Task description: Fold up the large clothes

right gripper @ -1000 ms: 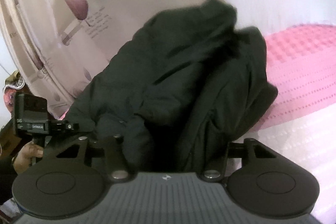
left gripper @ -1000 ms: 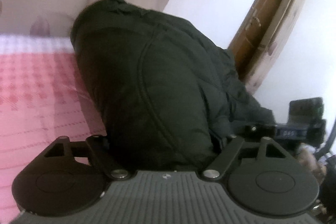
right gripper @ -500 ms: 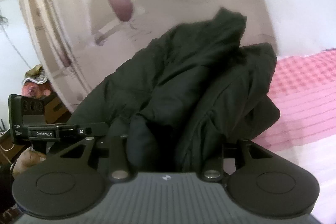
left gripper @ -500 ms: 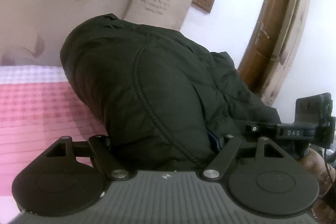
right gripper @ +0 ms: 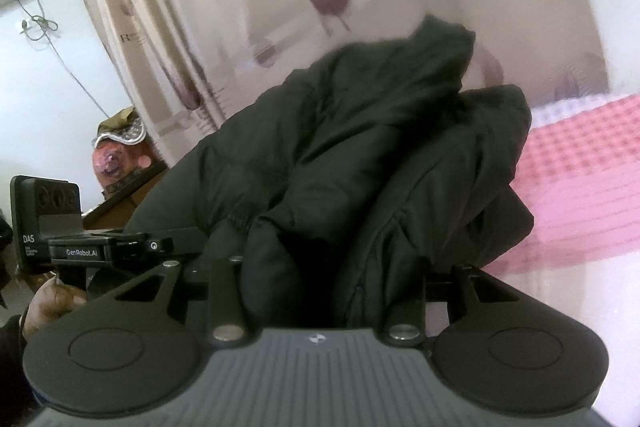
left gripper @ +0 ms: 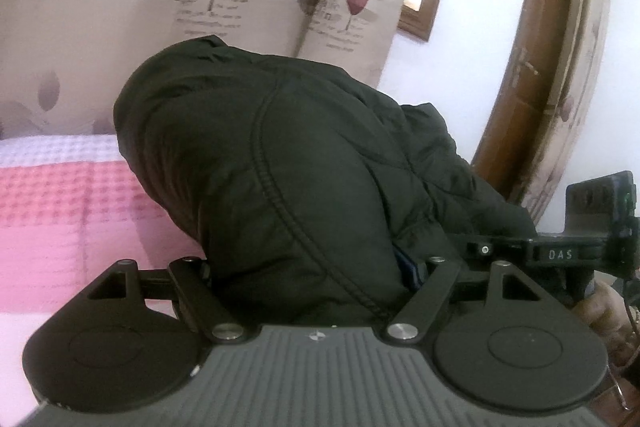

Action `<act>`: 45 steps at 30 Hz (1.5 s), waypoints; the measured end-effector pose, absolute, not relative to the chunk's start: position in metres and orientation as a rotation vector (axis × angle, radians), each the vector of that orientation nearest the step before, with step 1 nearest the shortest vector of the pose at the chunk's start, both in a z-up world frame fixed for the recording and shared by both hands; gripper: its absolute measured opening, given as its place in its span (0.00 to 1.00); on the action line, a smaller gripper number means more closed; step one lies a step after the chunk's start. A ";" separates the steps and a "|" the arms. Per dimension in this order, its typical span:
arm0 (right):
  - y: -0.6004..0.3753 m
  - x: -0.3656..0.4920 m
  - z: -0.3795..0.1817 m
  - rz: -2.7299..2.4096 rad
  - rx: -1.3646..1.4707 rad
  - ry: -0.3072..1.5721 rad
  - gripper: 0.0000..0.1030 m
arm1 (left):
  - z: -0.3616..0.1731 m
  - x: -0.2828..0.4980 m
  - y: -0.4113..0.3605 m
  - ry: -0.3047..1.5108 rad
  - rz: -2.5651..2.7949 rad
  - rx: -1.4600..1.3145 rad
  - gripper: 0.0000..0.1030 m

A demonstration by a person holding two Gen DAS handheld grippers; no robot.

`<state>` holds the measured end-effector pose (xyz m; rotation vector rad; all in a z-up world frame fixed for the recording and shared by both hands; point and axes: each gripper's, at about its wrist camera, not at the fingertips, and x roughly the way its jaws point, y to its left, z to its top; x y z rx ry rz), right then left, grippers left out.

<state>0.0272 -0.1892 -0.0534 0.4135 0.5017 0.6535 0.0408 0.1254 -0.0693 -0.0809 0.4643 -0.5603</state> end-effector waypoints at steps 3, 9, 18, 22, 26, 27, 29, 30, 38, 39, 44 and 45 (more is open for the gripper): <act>-0.175 0.025 -0.058 0.660 0.414 0.521 0.41 | -0.075 0.033 0.137 0.474 -0.544 -0.087 0.73; -0.157 0.020 -0.070 0.658 0.420 0.564 0.41 | -0.090 0.024 0.153 0.492 -0.513 -0.100 0.73; -0.150 0.022 -0.086 0.650 0.439 0.604 0.41 | -0.104 0.016 0.161 0.495 -0.480 -0.114 0.75; -0.154 0.025 -0.097 0.647 0.457 0.619 0.42 | -0.112 0.014 0.164 0.496 -0.447 -0.112 0.84; -0.159 0.030 -0.111 0.656 0.486 0.631 0.47 | -0.119 0.006 0.165 0.454 -0.382 -0.068 1.00; -0.159 0.031 -0.115 0.658 0.491 0.633 0.51 | -0.120 0.004 0.165 0.443 -0.373 -0.050 1.00; -0.159 0.032 -0.121 0.659 0.500 0.633 0.57 | -0.122 -0.001 0.165 0.429 -0.353 -0.051 1.00; -0.159 0.032 -0.125 0.652 0.499 0.632 0.63 | -0.123 -0.002 0.165 0.427 -0.343 -0.059 1.00; -0.162 0.026 -0.135 0.613 0.504 0.632 0.83 | -0.117 -0.032 0.137 0.353 -0.150 0.068 1.00; -0.162 0.023 -0.133 0.607 0.498 0.629 0.83 | -0.115 -0.036 0.133 0.346 -0.114 0.087 1.00; -0.160 -0.003 -0.110 0.538 0.396 0.554 0.83 | -0.106 -0.064 0.120 0.276 0.063 0.110 1.00; -0.160 -0.012 -0.102 0.518 0.366 0.523 0.83 | -0.104 -0.070 0.119 0.256 0.092 0.107 1.00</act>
